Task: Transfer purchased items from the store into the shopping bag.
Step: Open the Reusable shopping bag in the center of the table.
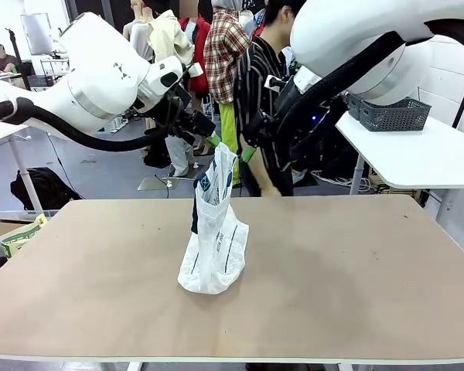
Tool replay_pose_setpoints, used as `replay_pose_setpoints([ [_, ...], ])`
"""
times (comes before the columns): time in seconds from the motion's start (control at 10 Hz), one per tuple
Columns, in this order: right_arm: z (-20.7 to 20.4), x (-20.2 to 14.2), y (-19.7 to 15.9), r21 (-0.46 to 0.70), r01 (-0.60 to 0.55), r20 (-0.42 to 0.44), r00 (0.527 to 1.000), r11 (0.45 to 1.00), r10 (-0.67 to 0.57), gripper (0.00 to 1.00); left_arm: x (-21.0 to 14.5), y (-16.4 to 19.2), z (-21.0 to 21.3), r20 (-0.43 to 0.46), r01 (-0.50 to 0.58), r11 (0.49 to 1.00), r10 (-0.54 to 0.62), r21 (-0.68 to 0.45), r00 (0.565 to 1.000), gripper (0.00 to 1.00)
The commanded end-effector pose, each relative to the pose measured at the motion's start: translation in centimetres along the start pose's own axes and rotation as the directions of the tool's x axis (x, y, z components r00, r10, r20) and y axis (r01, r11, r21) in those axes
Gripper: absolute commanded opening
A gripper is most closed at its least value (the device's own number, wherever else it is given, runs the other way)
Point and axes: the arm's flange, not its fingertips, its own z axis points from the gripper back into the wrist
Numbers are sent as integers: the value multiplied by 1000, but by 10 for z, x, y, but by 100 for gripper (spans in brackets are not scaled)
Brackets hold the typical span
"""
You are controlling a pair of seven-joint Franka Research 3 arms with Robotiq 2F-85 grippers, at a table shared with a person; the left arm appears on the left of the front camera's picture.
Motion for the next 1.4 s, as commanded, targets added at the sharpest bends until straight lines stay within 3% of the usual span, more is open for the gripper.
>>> replay_pose_setpoints([
  [0.0,-12,-10,22,-62,13,-12,1000,998,-14,100,-4,-3,-8,-11,27,1000,-27,5,1000,100],
  [0.4,-45,-21,46,-84,85,52,995,993,-81,100,1,-5,-30,-73,18,1000,-18,3,997,100],
  [1.0,-83,-13,39,-110,132,68,990,985,-125,100,-3,3,-52,-181,7,1000,-5,11,983,100],
  [1.1,-86,-13,39,-127,131,59,991,983,-124,100,-5,3,-50,-189,15,1000,-12,15,982,96],
  [1.3,-88,-10,36,-112,129,44,991,985,-125,68,-6,2,-50,-178,15,1000,-14,9,984,57],
])
